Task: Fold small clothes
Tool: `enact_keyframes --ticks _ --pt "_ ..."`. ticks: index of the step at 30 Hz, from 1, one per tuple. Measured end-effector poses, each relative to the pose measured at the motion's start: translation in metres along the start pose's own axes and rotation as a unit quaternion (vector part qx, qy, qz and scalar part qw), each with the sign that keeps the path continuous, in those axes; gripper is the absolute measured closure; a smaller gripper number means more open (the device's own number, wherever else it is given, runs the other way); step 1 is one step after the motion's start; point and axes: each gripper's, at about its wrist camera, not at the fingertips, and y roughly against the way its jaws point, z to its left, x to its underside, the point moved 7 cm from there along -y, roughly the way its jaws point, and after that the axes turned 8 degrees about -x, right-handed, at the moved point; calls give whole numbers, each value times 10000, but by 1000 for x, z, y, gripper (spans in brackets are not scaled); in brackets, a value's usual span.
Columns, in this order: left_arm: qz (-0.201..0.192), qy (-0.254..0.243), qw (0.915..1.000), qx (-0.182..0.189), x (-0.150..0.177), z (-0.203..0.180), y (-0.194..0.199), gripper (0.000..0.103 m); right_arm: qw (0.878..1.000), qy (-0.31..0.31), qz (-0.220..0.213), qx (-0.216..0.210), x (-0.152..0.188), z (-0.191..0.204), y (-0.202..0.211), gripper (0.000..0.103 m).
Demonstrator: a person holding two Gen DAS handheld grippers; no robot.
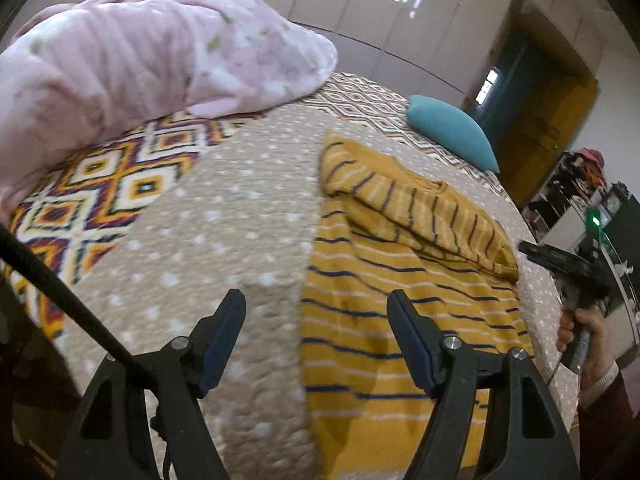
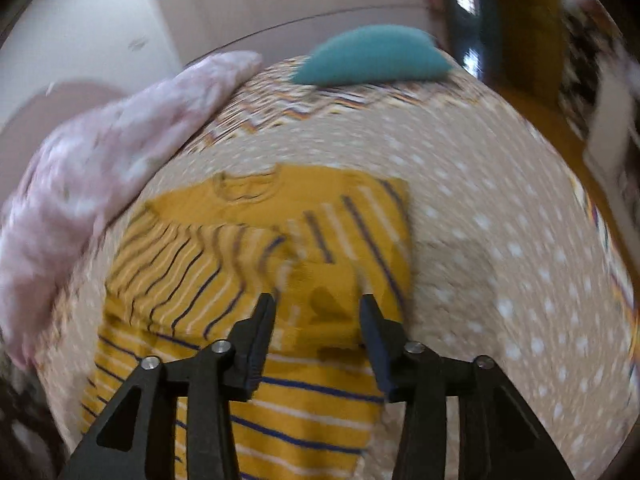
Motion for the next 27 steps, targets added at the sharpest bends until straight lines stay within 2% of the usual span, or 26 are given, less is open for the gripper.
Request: enact_keyframes --ticks 3,5,6,7,8,10,12,14,16,17,18,19,21,24,26,27 --pt "80 -85 9999 27 -5 -11 -13 31 9988 352 255 232 -4 9 -30 46" --pt "91 -128 9999 15 -10 -17 -21 31 9977 339 495 323 -5 6 -54 49" --pt "82 -159 9998 3 -14 -19 -25 31 9962 330 758 288 -3 4 -69 83" --pt "66 -192 9998 -12 -20 -21 -30 31 9947 380 909 293 -2 6 -77 95" --pt "45 -208 9998 -23 -25 -23 -34 31 9934 511 959 377 -5 8 -82 95" --pt "-19 -213 9998 -20 -40 -27 -50 26 9938 717 683 499 -21 10 -79 95" --pt "4 -157 9999 17 -52 -31 -72 25 9946 638 495 645 -36 5 -83 94" --pt "165 -90 9998 45 -60 -37 -96 25 9906 780 532 989 -40 0 -94 92" --pt "285 -75 9994 154 -69 -47 -117 25 9858 984 637 1204 -38 1 -104 82" --pt "289 -99 9994 179 -72 -51 -123 25 9859 1012 621 1182 -37 3 -103 81" --pt "270 -151 9993 193 -76 -56 -129 25 9873 1023 528 1094 -35 5 -98 75" --pt "236 -231 9993 181 -80 -61 -135 25 9885 1027 431 1027 -33 7 -91 66" --pt "184 -410 9990 55 -88 -70 -149 24 9902 1013 236 933 -31 9 -77 54" --pt "310 -610 9968 -406 -96 -72 -179 24 9944 828 72 656 -29 9 -59 48" --pt "646 -674 9907 -992 -95 -62 -201 24 9960 690 209 519 -22 3 -59 48" --pt "855 -678 9872 -1159 -92 -55 -210 25 9960 654 264 555 -18 0 -60 48"
